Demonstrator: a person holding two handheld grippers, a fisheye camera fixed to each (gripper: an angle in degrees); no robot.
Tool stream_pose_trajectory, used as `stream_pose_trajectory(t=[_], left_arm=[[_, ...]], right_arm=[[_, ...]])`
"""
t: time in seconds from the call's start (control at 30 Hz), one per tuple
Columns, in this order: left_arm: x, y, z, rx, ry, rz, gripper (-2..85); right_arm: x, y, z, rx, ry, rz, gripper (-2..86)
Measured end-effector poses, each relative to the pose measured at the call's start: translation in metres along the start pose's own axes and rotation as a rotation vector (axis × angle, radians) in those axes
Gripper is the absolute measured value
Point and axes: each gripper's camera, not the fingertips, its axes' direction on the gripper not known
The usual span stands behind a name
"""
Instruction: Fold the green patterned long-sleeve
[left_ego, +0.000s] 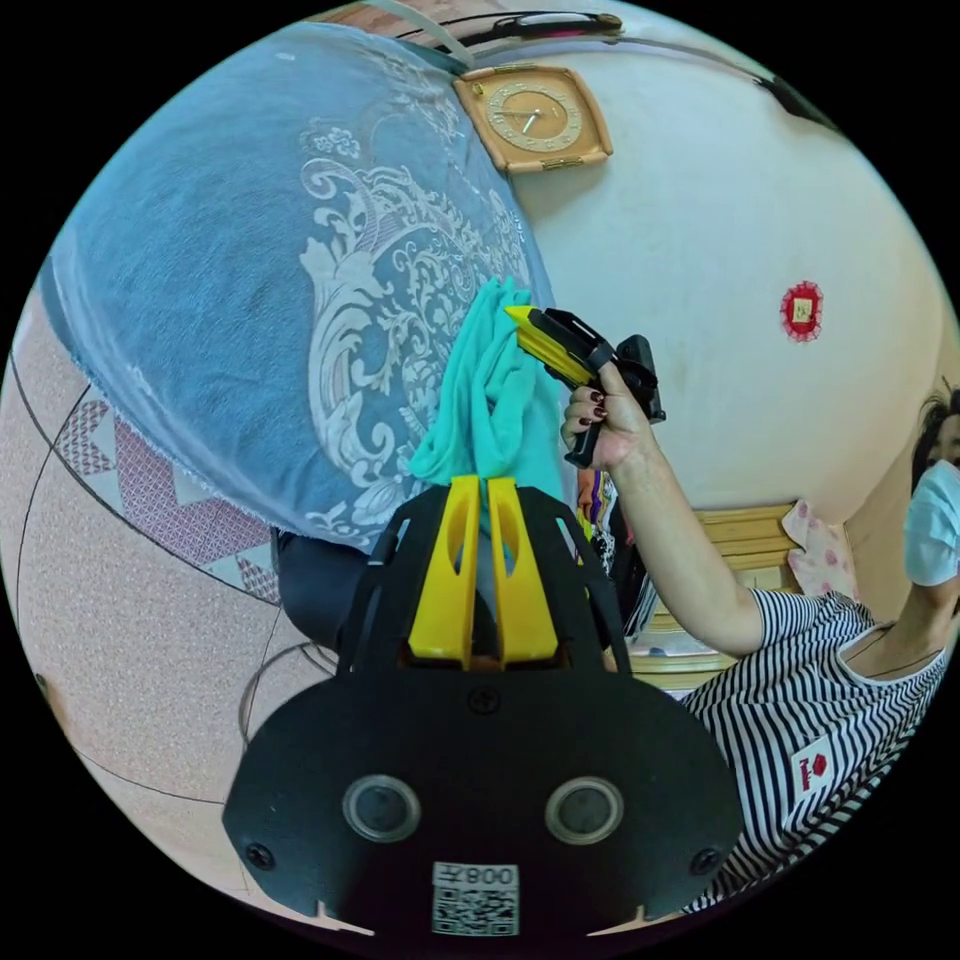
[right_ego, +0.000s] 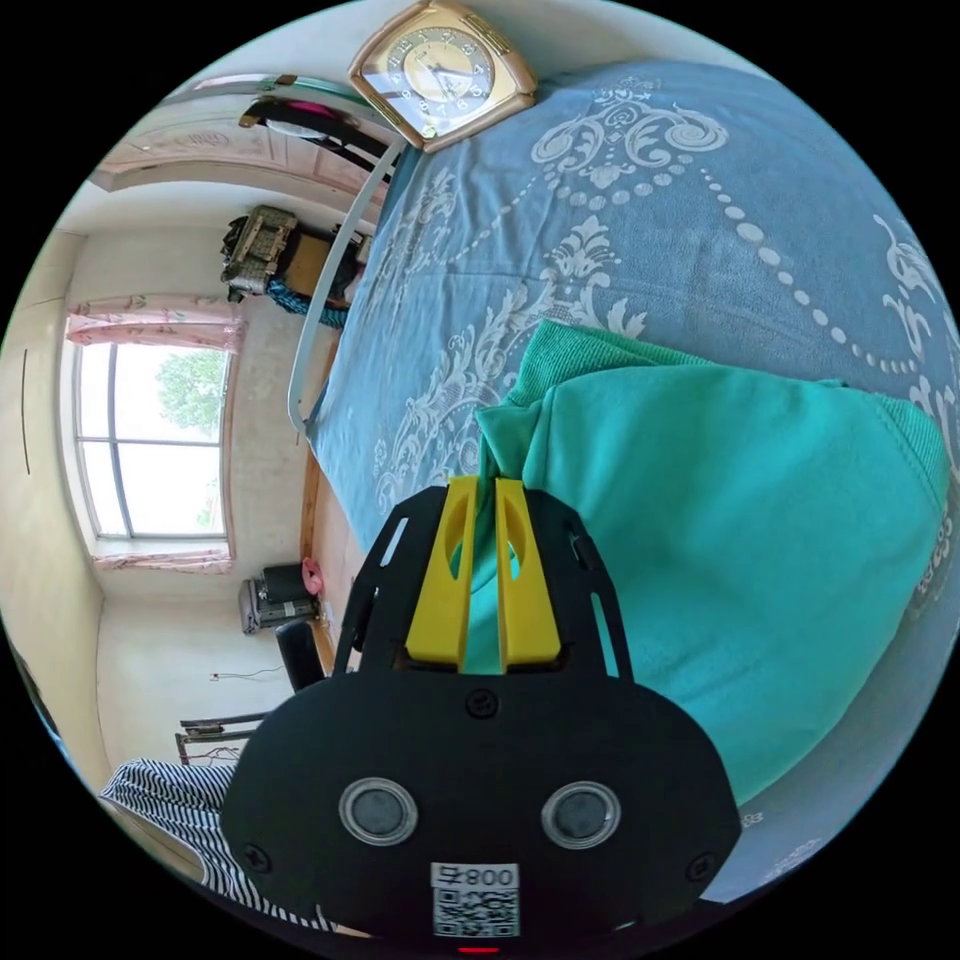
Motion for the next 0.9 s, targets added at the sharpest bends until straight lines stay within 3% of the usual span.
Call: stream_pose_trajectory(t=[0.27,0.47,0.63,0.9], left_arm=[[-0.020,0.010,-0.011,0.079,-0.033,-0.013,0.6],[0.003,0.007,-0.008,0.078,-0.138,0.143,0.2],[0.010,-0.005,0.023,0.000,-0.272,0.216,0.1],[0.017,-0.005,0.040,-0.027,-0.338,0.218,0.2]], right_arm=[[-0.070,-0.003,-0.017,-0.009,-0.042,-0.147,1.4],[-0.105,0.005,-0.044,0.034,0.162,-0.207,0.2],[-0.132,0.005,-0.013,-0.067,0.409,-0.280,0.1],[-0.157,0.029,-0.022,-0.048,0.476,-0.339,0.0]])
